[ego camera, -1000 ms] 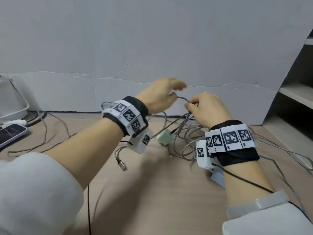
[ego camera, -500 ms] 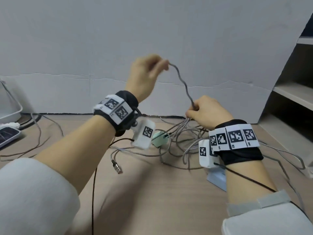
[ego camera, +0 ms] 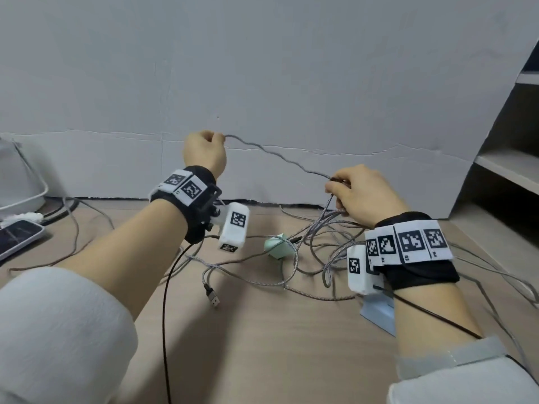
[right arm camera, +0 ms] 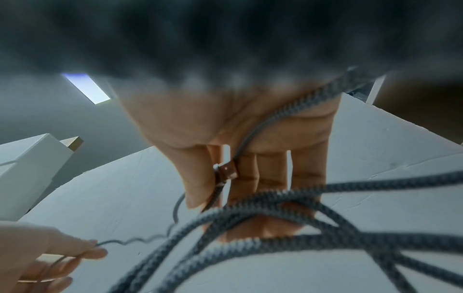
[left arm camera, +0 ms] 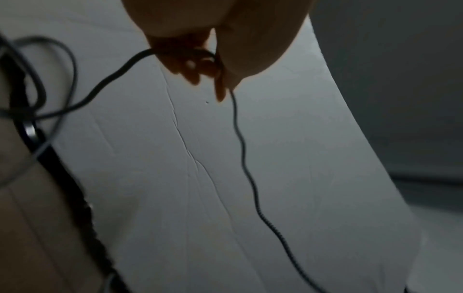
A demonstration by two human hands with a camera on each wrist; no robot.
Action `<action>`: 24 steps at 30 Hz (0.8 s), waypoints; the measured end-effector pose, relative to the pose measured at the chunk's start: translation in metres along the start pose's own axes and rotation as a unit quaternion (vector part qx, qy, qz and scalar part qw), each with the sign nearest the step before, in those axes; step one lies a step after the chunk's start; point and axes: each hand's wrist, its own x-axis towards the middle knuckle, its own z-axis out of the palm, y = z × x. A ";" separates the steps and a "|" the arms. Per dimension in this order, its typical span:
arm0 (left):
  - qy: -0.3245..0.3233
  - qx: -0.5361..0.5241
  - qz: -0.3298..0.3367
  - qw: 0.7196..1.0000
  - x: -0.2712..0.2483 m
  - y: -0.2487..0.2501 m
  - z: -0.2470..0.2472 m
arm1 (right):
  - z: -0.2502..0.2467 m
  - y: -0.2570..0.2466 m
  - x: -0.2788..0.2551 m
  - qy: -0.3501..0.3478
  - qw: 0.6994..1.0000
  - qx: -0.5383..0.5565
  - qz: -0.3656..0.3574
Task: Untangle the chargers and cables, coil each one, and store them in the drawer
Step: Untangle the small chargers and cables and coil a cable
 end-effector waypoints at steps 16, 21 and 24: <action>-0.322 0.120 0.361 0.867 -0.068 0.027 0.036 | -0.010 -0.019 -0.002 0.151 0.986 -0.001 -0.075; -0.311 0.044 0.309 0.898 -0.061 0.032 0.016 | -0.008 -0.017 -0.003 0.189 0.981 -0.022 0.028; -0.297 0.037 0.242 0.923 -0.043 0.026 -0.011 | -0.007 -0.019 -0.006 0.208 0.973 -0.051 0.089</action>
